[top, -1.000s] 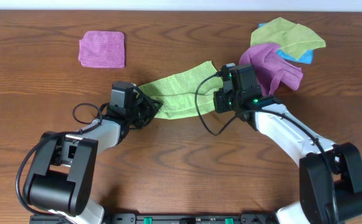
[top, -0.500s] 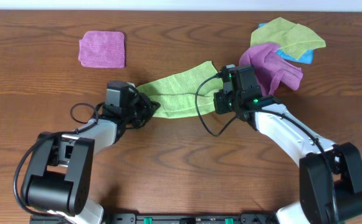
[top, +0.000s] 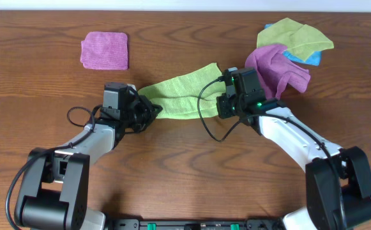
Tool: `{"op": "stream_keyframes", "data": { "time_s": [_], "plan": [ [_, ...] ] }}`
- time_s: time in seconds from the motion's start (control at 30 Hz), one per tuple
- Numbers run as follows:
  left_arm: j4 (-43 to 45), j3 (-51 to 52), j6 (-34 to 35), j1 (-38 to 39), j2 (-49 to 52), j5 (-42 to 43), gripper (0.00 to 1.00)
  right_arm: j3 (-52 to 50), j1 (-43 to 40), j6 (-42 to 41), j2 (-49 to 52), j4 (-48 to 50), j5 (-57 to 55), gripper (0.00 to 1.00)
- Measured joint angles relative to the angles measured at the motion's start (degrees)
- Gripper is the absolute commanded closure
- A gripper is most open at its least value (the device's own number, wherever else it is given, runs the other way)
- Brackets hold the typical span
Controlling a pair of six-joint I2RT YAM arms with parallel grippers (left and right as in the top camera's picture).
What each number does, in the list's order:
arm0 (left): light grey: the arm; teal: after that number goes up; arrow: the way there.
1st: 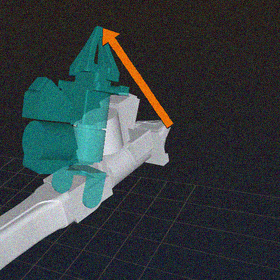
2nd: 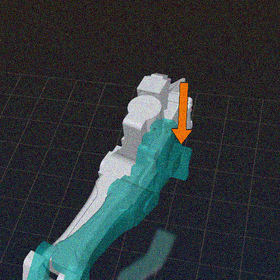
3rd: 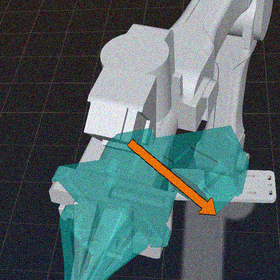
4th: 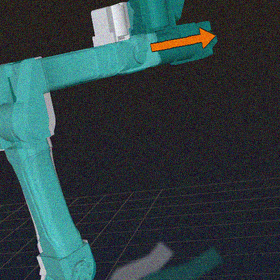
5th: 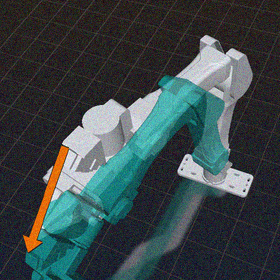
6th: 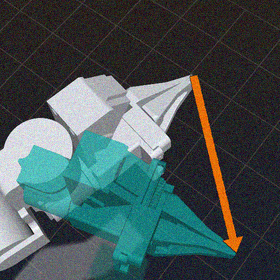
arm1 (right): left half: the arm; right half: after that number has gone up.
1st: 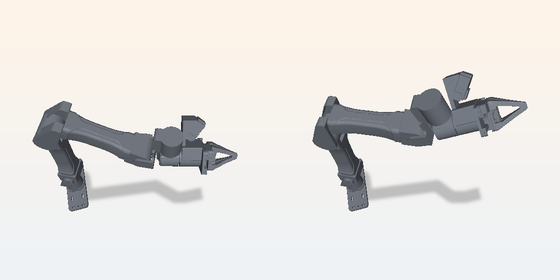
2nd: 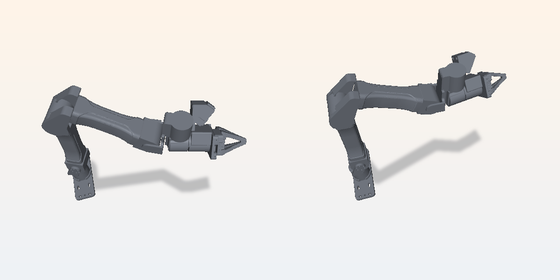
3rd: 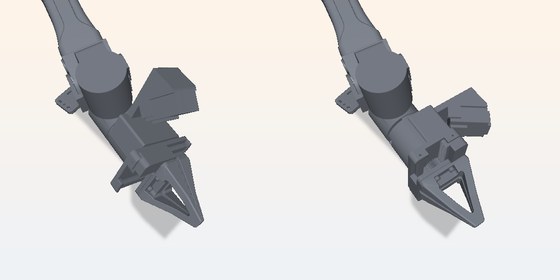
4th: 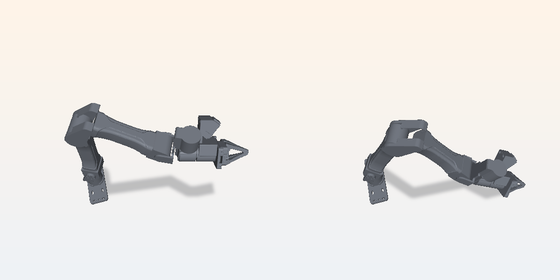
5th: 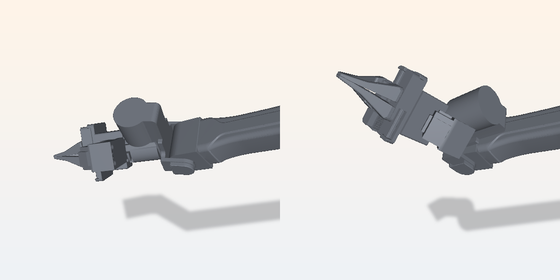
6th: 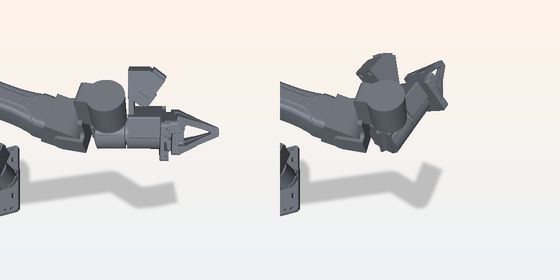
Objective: Fold the cloth
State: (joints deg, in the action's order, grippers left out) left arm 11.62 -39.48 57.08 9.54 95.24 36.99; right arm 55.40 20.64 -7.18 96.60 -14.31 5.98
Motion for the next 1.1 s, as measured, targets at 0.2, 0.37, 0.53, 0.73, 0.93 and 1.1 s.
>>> {"op": "stream_keyframes", "data": {
  "time_s": [0.2,0.37,0.53,0.73,0.93,1.1],
  "plan": [
    [-1.4,0.0,-2.1,0.0,0.0,0.1,0.94,0.0,0.0,0.0,0.0,0.0,0.0,0.99],
    [-2.4,0.0,-3.3,0.0,0.0,0.0,0.89,0.0,0.0,0.0,0.0,-0.1,0.0,0.99],
    [-4.2,0.0,-4.8,0.0,0.0,-0.1,0.81,0.0,0.0,0.0,0.0,-0.3,0.0,0.99],
    [-4.2,0.0,-5.1,0.0,0.0,0.0,0.77,0.0,0.0,0.0,0.0,-1.0,0.0,0.99],
    [-4.2,0.0,-5.1,0.0,0.0,0.7,0.77,0.0,0.0,0.2,0.0,-1.2,0.0,0.99],
    [-4.3,0.0,-5.1,0.0,0.0,1.9,0.77,0.0,0.0,0.2,0.0,-1.4,0.0,0.99]
  ]
}}
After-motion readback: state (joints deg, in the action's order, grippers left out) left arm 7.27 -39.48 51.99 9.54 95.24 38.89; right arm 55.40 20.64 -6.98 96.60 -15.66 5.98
